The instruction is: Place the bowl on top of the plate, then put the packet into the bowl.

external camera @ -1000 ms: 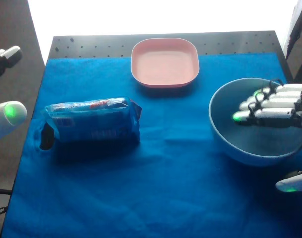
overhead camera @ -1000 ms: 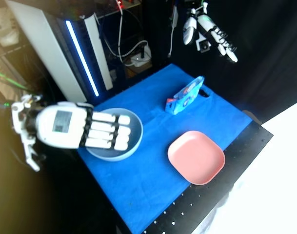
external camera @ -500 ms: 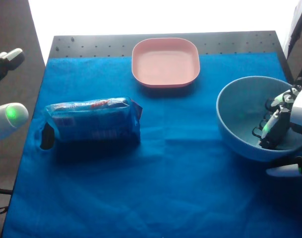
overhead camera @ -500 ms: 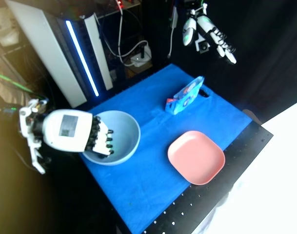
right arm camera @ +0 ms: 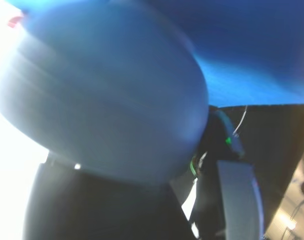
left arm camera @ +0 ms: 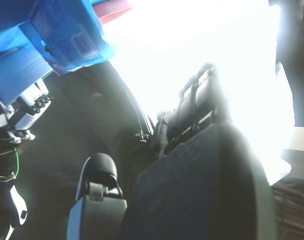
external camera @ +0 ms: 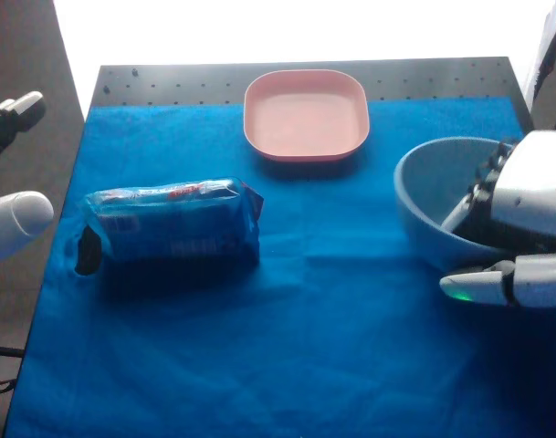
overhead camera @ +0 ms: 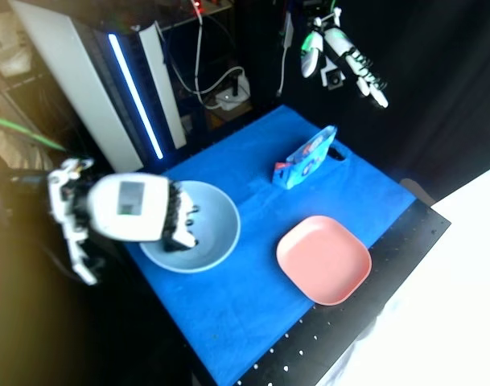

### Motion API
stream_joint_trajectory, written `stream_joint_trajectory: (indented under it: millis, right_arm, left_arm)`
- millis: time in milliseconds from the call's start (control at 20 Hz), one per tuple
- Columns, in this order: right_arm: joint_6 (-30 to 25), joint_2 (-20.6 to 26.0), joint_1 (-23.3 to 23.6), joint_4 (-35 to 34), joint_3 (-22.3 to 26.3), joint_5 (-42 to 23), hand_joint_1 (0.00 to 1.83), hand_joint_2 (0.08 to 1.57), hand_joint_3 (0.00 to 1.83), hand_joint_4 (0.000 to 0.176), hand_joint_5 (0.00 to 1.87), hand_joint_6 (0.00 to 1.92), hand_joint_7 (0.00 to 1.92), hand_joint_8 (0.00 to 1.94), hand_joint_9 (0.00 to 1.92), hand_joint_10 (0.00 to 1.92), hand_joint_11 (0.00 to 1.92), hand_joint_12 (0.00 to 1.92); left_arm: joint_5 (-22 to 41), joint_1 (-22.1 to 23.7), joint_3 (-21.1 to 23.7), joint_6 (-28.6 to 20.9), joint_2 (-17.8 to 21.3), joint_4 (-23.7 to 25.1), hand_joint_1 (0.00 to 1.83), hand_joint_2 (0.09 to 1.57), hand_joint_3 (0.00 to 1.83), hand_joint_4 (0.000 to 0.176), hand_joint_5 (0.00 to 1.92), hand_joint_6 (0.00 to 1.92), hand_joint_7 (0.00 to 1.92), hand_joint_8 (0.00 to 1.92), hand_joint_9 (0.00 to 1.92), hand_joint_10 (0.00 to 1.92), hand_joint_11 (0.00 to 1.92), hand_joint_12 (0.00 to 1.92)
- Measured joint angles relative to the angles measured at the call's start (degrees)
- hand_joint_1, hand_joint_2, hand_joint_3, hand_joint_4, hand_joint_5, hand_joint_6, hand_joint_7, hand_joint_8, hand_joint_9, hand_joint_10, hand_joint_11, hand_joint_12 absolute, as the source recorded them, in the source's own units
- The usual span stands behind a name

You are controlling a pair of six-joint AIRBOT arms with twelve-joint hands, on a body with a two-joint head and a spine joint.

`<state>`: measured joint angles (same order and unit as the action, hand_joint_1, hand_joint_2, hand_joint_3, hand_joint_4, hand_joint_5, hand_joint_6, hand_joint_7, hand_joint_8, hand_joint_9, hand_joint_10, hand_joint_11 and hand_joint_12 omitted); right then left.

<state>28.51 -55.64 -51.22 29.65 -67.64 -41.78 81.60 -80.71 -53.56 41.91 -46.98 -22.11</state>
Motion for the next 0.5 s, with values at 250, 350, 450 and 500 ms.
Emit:
stream_joint_trajectory:
  millis: [250, 350, 450, 500]
  right_arm:
    - [0.02, -0.26, 0.42, 0.0, -0.37, 1.38, 0.0, 1.54, 0.0, 0.0, 1.16, 1.92, 1.54, 1.9, 1.64, 1.92, 1.62, 1.92]
    - [0.04, -0.28, 0.42, 0.17, -0.37, 1.4, 0.0, 1.55, 0.01, 0.0, 1.15, 1.92, 1.54, 1.9, 1.64, 1.92, 1.63, 1.92]
    - [0.02, -0.33, 1.2, 0.33, -0.48, 1.81, 0.02, 1.55, 0.0, 0.0, 1.13, 1.92, 1.53, 1.87, 1.62, 1.92, 1.59, 1.92]
    - [0.04, -0.31, 1.95, 0.22, -0.48, 1.86, 0.02, 1.55, 0.0, 0.0, 1.13, 1.92, 1.53, 1.87, 1.62, 1.92, 1.59, 1.92]
  left_arm:
    - [0.09, 0.0, 0.0, -0.35, -0.02, 0.09, 0.0, 1.22, 0.01, 0.134, 0.0, 0.0, 0.0, 0.0, 0.0, 0.0, 0.0, 0.0]
    - [0.13, 0.0, 0.0, -0.37, -0.02, -0.09, 0.0, 1.22, 0.01, 0.135, 0.01, 0.0, 0.0, 0.0, 0.0, 0.0, 0.0, 0.0]
    - [0.13, 0.0, 0.0, -0.42, -0.02, -0.02, 0.0, 1.22, 0.0, 0.135, 0.01, 0.0, 0.0, 0.0, 0.0, 0.0, 0.0, 0.0]
    - [0.37, 0.0, 0.0, -0.48, -0.09, 0.0, 0.0, 1.21, 0.0, 0.133, 0.02, 0.0, 0.0, 0.0, 0.0, 0.0, 0.0, 0.0]
